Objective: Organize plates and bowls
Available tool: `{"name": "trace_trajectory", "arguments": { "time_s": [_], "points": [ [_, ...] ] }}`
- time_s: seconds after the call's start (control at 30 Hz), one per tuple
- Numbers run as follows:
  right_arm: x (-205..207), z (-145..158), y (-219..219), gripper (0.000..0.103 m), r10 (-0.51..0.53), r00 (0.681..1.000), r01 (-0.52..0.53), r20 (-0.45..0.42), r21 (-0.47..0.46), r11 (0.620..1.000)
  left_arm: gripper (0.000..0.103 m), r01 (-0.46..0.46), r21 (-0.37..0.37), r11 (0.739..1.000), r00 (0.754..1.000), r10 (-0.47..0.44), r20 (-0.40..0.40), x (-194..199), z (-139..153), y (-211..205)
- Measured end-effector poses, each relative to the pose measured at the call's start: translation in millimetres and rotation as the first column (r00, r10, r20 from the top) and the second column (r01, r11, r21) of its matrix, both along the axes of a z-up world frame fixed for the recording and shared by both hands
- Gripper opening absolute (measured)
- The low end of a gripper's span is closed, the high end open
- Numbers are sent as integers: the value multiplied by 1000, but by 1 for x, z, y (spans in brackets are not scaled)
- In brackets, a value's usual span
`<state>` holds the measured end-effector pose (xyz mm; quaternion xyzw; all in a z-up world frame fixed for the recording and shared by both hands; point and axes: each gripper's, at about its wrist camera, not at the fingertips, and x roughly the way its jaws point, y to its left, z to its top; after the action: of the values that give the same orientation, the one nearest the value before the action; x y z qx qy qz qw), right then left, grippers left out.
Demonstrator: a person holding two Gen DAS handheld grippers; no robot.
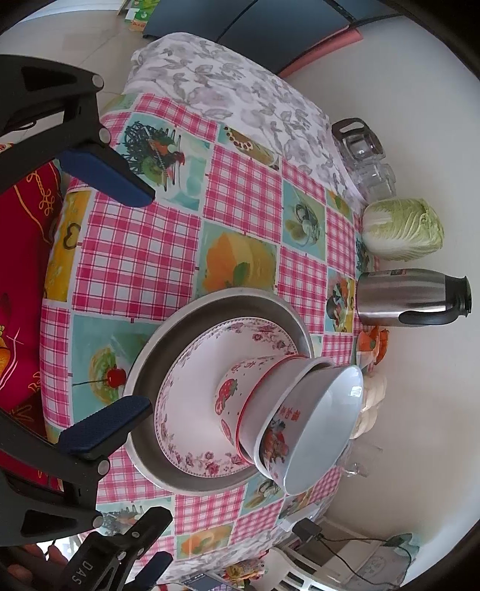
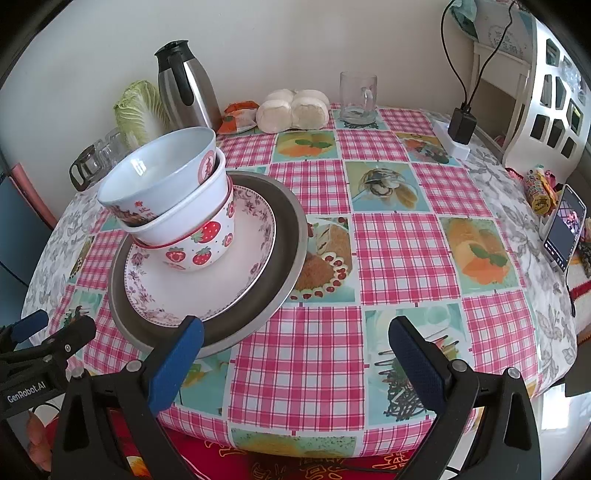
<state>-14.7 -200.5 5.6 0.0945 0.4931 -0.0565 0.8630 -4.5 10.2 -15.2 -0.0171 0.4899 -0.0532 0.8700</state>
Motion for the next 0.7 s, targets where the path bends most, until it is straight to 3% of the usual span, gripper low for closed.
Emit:
{"name": "trace_trajectory", "arguments": {
  "time_s": [0.7],
  "points": [
    [1, -3, -1, 100, 0, 1000, 0, -13, -1, 1000, 103, -1, -1, 1000, 1000, 1, -6, 2, 0, 0]
  ]
}}
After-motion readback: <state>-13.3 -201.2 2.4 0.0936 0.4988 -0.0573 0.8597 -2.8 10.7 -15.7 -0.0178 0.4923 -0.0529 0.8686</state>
